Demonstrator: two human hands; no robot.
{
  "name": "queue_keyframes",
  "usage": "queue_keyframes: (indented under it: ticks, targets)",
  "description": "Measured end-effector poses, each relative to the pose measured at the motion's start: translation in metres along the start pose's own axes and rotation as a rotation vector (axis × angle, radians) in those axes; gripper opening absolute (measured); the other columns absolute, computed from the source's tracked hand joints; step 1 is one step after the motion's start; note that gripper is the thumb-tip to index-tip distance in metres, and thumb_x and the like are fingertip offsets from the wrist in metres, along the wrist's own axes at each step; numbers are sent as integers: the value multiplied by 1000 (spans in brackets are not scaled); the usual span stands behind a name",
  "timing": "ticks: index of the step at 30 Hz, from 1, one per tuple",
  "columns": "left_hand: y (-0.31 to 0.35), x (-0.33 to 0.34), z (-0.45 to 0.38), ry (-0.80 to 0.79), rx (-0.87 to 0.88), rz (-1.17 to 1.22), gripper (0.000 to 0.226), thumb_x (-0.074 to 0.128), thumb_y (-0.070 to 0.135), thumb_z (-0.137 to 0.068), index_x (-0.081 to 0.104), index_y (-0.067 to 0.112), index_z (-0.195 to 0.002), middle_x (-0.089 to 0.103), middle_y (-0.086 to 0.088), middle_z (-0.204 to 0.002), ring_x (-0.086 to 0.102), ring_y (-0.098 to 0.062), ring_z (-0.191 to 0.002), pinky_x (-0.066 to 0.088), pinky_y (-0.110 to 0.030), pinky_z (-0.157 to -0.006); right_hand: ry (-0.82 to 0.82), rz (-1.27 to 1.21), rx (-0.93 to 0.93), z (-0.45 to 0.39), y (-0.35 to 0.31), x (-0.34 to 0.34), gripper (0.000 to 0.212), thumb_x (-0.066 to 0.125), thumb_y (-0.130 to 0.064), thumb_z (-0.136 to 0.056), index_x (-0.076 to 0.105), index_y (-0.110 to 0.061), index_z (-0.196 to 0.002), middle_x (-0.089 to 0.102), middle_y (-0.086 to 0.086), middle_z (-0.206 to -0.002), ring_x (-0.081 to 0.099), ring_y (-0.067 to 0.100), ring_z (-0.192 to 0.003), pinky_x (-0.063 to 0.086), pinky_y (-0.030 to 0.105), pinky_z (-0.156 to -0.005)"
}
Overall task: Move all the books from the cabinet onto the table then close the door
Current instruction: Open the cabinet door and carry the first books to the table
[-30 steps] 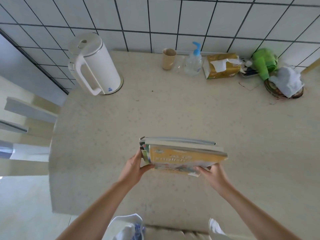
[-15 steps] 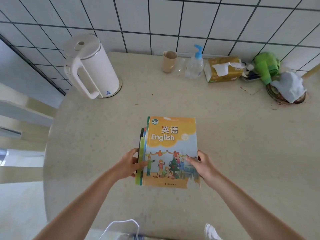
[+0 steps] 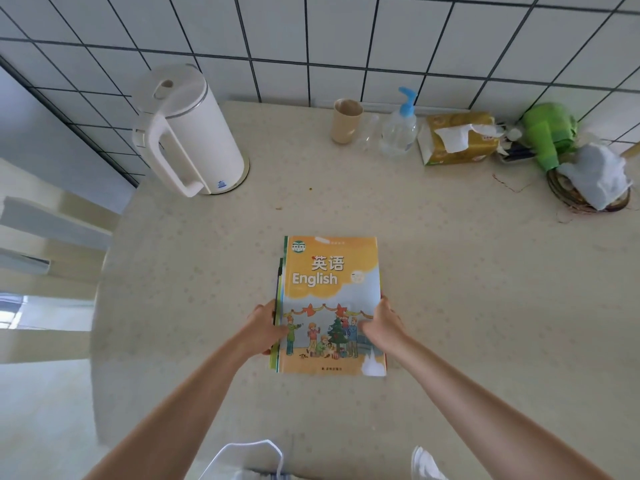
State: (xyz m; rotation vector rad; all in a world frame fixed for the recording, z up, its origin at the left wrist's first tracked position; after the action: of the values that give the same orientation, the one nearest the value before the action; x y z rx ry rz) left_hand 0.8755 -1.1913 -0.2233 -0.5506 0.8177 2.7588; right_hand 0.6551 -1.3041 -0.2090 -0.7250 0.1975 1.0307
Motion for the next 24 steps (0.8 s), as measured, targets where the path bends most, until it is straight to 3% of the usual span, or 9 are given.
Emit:
queue_keyframes:
  ticks: [2,4,6,9,14,18,21,24]
  targets:
    - [1,1,3,49,-12,28,34,53,8,-93,51,21,-125,51,-4,-128,64,-28,-101,62,-42,-67,23,18,5,1,-2,-1,60,56,-10,-88,25,-6,-139,46,15,-129,51,24,-99,35,25,-57]
    - [3,2,7,95,9,56,35,50,4,-92,51,22,-122,57,-3,-125,65,-28,-100,61,-45,-71,52,64,-33,3,-2,-4,54,58,-14,-90,32,-3,-136,49,13,-123,49,20,-91,37,23,-59]
    - [5,6,13,110,34,48,42,51,3,-88,51,23,-124,61,-3,-123,65,-27,-100,60,-46,-74,82,129,-91,9,-4,-8,45,54,-13,-92,35,-2,-131,54,8,-103,53,15,-73,39,21,-51]
    - [11,8,27,140,71,-12,52,51,4,-86,44,23,-134,61,-5,-125,61,-24,-103,59,-36,-72,108,173,-181,21,-5,-15,45,48,-12,-91,33,-6,-132,59,5,-90,58,12,-64,41,22,-44]
    - [18,6,47,160,137,-86,54,51,8,-94,35,18,-144,47,-6,-143,47,-26,-127,44,-36,-91,44,221,-263,48,10,-19,52,46,-23,-89,31,-20,-138,64,7,-106,64,23,-85,52,33,-68]
    - [34,-2,63,289,265,-119,48,53,14,-96,39,18,-141,48,1,-142,48,-16,-124,39,-28,-92,16,183,-338,74,31,-23,49,46,-16,-96,30,-12,-142,46,9,-141,43,25,-130,36,28,-93]
    - [49,3,73,382,378,-175,42,55,17,-95,46,20,-136,57,4,-134,53,-14,-122,39,-25,-95,106,145,-336,85,59,-31,55,47,-20,-96,25,-13,-146,37,8,-147,37,24,-135,31,30,-104]
    - [72,28,88,365,535,-173,31,57,15,-93,56,22,-124,65,9,-118,61,-7,-105,46,-23,-89,200,117,-332,100,82,-32,54,52,-19,-94,32,-10,-144,44,9,-143,43,24,-131,31,26,-104]
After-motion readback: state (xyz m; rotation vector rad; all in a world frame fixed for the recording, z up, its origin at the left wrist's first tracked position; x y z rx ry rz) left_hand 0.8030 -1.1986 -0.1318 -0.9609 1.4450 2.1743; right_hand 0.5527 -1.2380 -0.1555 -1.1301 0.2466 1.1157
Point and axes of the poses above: each hand's wrist, its own z-axis away from the middle knuckle, its own x-axis out of the palm, y = z × x, the point moved 8 cm from there along -z, towards the middle knuckle
